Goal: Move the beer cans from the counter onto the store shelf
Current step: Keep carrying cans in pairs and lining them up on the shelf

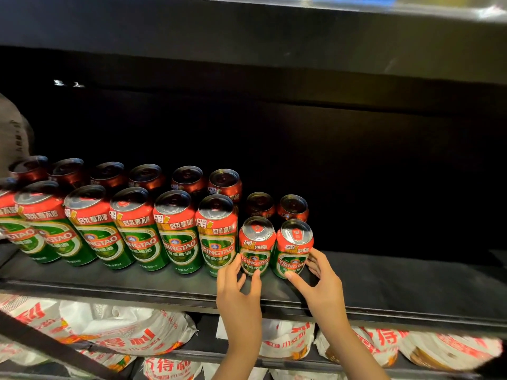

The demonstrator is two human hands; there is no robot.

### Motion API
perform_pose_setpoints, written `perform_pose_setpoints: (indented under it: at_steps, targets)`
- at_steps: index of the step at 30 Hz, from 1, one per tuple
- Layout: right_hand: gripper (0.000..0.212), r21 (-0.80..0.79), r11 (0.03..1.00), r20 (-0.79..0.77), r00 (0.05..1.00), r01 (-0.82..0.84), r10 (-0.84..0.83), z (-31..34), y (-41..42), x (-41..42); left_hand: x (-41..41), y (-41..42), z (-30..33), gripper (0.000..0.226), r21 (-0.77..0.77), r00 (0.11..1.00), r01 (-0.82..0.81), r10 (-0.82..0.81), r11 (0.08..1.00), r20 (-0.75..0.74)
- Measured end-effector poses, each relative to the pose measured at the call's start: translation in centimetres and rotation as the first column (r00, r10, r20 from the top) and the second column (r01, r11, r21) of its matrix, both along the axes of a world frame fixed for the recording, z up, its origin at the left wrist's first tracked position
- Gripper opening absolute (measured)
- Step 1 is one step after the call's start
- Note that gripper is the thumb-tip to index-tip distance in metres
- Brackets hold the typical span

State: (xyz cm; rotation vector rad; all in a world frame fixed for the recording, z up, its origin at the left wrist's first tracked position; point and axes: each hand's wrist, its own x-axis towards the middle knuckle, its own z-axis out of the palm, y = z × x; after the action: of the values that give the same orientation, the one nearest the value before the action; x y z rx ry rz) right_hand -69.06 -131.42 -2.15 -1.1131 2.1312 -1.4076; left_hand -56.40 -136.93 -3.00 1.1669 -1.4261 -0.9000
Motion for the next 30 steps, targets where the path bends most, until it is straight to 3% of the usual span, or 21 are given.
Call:
perform_pose_setpoints:
  at_steps: [9, 14, 17, 21, 25, 30]
  targets:
    - [0.059, 0.115, 0.993, 0.003, 1.000, -0.026, 0.025, 1.6, 0.9, 0.8, 2.5, 0.5, 0.5, 0.053, 0.138, 0.967, 0.220, -0.235, 0.966, 0.102]
    - [0.052, 0.213, 0.975, -0.106, 0.993, 0.066, -0.044, 2.0, 4.3, 2.0, 4.0, 0.0, 1.0, 0.050, 0.203, 0.882, 0.355, -0.399, 0.913, 0.252]
    - [0.045, 0.268, 0.959, -0.198, 0.979, 0.095, -0.042, 2.8, 8.2, 3.1, 4.8, 0.2, 1.7, 0.055, 0.228, 0.769, 0.436, -0.492, 0.871, 0.408]
    - [0.042, 0.355, 0.919, -0.306, 0.950, 0.172, -0.059, 3.7, 14.8, 5.1, 6.0, 2.0, 2.9, 0.053, 0.263, 0.641, 0.531, -0.585, 0.806, 0.497]
    - [0.040, 0.414, 0.860, -0.342, 0.927, 0.298, -0.156, 3.7, 22.4, 7.9, 6.5, 5.8, 3.9, 0.046, 0.331, 0.377, 0.681, -0.700, 0.653, 0.606]
    - [0.041, 0.464, 0.741, -0.337, 0.870, 0.485, -0.359, 4.2, 34.3, 15.9, 7.8, 15.2, 4.6, 0.040, 0.300, 0.152, 0.866, -0.781, 0.401, 0.606]
